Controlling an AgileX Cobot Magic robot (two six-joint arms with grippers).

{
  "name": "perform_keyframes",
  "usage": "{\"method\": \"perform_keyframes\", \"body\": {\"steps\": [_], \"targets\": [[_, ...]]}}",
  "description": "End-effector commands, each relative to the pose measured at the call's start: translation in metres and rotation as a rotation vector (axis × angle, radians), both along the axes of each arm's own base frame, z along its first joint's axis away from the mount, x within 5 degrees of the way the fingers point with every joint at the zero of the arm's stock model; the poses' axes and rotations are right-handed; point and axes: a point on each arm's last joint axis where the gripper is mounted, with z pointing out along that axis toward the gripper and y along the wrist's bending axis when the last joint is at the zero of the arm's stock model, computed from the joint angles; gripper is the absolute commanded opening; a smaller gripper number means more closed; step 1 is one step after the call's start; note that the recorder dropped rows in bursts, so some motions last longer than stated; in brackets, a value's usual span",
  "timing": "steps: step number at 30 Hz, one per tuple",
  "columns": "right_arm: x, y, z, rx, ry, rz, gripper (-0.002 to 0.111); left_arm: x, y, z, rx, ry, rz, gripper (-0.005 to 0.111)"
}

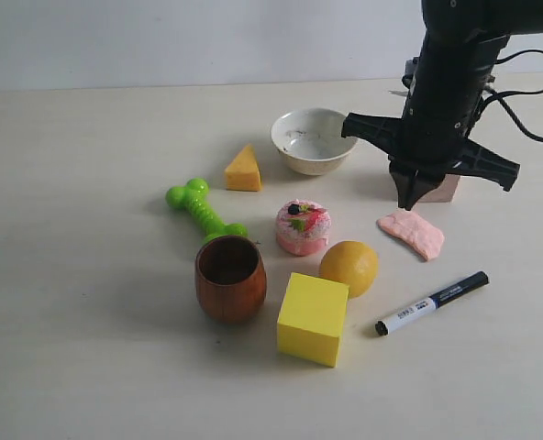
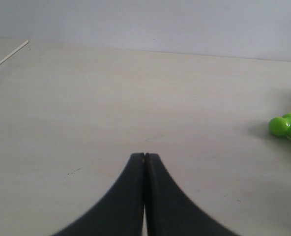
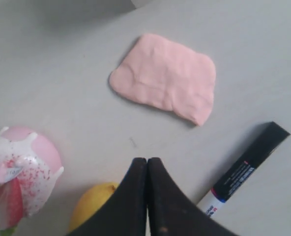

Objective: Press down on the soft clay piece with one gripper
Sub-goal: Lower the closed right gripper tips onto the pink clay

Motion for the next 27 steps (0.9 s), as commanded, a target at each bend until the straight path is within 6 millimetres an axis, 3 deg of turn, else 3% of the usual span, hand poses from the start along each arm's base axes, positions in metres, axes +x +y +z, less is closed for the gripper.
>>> {"method": "perform_keyframes", "body": {"steps": [1, 9, 19, 27], "targets": [[0.009, -0.004, -0.004, -0.047, 0.005, -0.016, 0.000, 0.000, 0.000, 0.002, -0.008, -0.017, -0.004, 0.000], [0.018, -0.023, -0.017, 0.002, 0.059, -0.106, 0.000, 0.000, 0.000, 0.002, -0.008, -0.017, -0.004, 0.000], [0.025, -0.021, -0.038, 0.001, 0.060, -0.106, 0.000, 0.000, 0.000, 0.002, -0.008, -0.017, -0.004, 0.000], [0.026, -0.021, -0.040, -0.001, 0.052, -0.120, 0.000, 0.000, 0.000, 0.002, -0.008, -0.017, -0.004, 0.000]]}}
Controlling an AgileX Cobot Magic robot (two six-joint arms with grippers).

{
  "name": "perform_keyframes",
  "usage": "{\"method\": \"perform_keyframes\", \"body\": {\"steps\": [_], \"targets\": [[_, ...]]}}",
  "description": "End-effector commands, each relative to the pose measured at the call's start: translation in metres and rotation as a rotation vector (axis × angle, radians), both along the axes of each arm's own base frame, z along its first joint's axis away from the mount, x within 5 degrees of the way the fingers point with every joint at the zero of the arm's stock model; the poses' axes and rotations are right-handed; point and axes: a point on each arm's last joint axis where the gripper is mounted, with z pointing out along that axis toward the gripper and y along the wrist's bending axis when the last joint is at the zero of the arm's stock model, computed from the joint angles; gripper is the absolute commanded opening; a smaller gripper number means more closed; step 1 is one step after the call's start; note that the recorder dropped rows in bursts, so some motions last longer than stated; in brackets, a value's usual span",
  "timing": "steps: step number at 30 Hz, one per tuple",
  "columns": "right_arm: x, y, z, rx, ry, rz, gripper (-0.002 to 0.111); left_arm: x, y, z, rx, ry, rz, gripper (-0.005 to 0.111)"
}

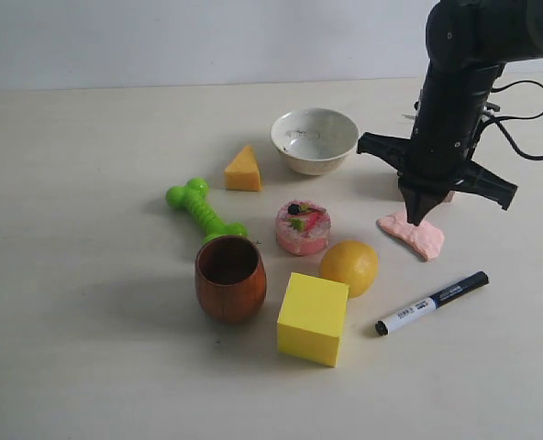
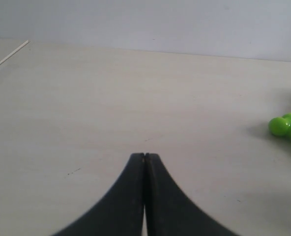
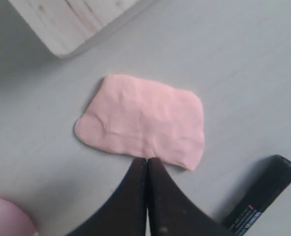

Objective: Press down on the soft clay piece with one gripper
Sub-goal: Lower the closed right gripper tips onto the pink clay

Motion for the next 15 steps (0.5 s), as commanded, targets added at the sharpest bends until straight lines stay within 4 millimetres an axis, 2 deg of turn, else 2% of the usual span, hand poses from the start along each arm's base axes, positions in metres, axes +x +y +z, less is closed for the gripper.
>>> {"method": "perform_keyframes", "body": {"steps": [1, 15], "targets": [[0.005, 0.000, 0.002, 0.006, -0.039, -0.014, 0.000, 0.000, 0.000, 0.002, -0.008, -0.017, -0.004, 0.000], [0.007, -0.001, -0.014, -0.012, -0.011, -0.004, 0.000, 0.000, 0.000, 0.002, -0.008, -0.017, -0.004, 0.000]]}}
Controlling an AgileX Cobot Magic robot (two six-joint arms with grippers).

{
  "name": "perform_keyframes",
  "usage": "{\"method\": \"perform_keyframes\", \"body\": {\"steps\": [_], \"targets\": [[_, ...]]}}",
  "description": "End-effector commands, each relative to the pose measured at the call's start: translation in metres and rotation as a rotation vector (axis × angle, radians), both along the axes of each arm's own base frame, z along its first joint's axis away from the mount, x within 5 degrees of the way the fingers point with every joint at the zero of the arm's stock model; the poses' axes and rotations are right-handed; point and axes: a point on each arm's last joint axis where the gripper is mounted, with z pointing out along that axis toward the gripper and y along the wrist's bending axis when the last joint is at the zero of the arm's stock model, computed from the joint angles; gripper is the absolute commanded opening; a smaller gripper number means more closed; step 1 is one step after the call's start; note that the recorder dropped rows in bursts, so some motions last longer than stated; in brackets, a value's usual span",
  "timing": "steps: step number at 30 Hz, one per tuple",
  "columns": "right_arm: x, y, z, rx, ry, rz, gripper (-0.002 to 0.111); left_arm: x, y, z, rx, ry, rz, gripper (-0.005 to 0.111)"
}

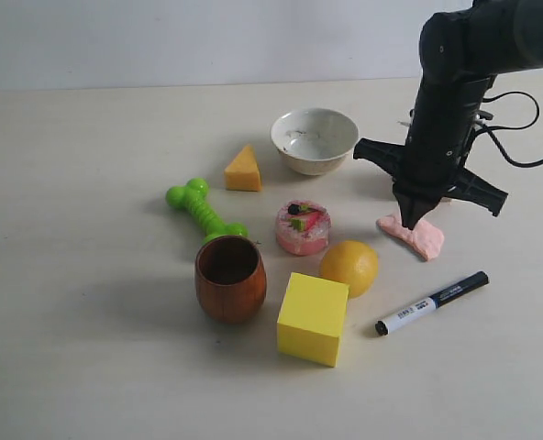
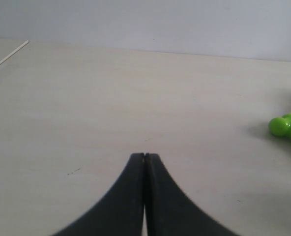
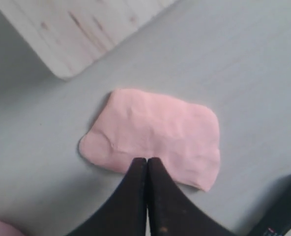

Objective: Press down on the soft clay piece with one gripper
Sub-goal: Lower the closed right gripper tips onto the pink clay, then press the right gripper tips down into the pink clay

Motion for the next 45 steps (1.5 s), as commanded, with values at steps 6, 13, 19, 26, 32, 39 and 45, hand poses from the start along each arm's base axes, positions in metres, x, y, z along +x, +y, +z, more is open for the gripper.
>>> {"method": "perform_keyframes", "body": {"steps": [6, 13, 19, 26, 32, 39, 45], "targets": [[0.002, -0.004, -0.002, -0.029, 0.003, 0.023, 0.000, 0.000, 0.000, 0.002, -0.008, -0.017, -0.004, 0.000], [0.002, -0.004, -0.005, -0.038, 0.006, 0.030, 0.000, 0.000, 0.000, 0.002, -0.008, -0.017, -0.004, 0.000], [0.001, -0.004, -0.015, -0.047, 0.036, 0.031, 0.000, 0.000, 0.000, 0.002, -0.008, -0.017, -0.004, 0.000], [0.000, -0.004, -0.035, -0.047, 0.089, 0.042, 0.000, 0.000, 0.000, 0.002, -0.008, -0.017, -0.004, 0.000], [-0.002, -0.003, -0.047, -0.043, 0.125, 0.048, 0.000, 0.000, 0.000, 0.002, -0.008, -0.017, -0.004, 0.000], [-0.004, -0.001, -0.059, -0.030, 0.163, 0.048, 0.000, 0.000, 0.000, 0.002, -0.008, -0.017, -0.004, 0.000], [-0.006, -0.002, -0.066, -0.038, 0.198, 0.055, 0.000, 0.000, 0.000, 0.002, -0.008, -0.017, -0.004, 0.000]]}}
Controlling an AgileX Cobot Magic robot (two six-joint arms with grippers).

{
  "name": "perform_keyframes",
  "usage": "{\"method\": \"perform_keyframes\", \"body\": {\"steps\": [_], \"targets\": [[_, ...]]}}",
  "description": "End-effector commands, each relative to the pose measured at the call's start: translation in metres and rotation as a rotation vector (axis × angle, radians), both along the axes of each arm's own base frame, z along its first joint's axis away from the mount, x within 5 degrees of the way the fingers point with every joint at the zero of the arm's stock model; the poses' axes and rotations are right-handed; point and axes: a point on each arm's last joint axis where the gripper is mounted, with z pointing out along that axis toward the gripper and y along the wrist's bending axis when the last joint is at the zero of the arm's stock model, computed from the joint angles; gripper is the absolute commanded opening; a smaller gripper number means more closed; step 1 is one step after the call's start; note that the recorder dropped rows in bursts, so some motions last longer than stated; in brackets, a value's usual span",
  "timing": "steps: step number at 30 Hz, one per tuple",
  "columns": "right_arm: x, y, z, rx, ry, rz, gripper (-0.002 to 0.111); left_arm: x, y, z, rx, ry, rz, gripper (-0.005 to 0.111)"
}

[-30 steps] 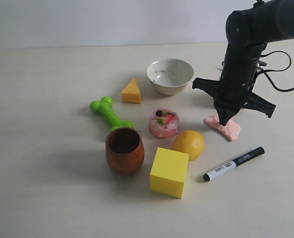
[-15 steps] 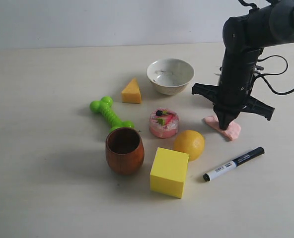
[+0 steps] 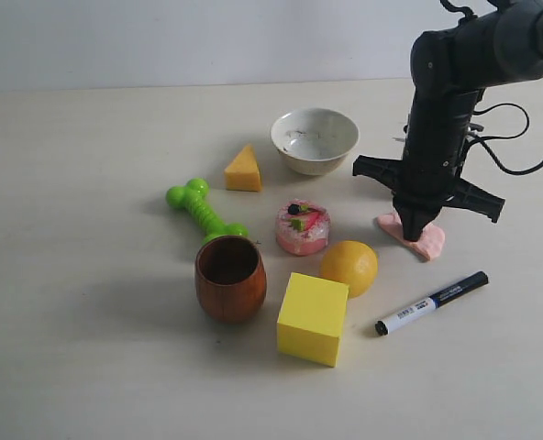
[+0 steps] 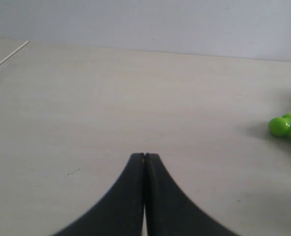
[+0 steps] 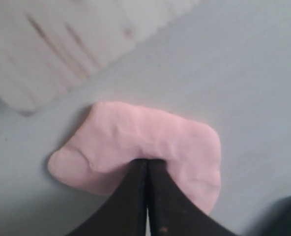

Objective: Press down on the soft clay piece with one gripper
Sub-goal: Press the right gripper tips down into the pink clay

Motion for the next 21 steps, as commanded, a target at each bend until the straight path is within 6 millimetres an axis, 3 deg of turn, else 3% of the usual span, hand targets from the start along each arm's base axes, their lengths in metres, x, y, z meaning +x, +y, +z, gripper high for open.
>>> {"method": "perform_keyframes", "body": {"steps": [1, 13, 21], "targets": [[-0.009, -0.002, -0.034, -0.010, 0.095, -0.001, 0.000, 0.000, 0.000, 0.002, -0.008, -0.017, -0.004, 0.000], [-0.012, -0.002, -0.032, -0.016, 0.127, 0.006, 0.000, 0.000, 0.000, 0.002, -0.008, -0.017, -0.004, 0.000], [-0.009, -0.002, -0.011, -0.004, 0.066, 0.012, 0.000, 0.000, 0.000, 0.002, -0.008, -0.017, -0.004, 0.000]]}}
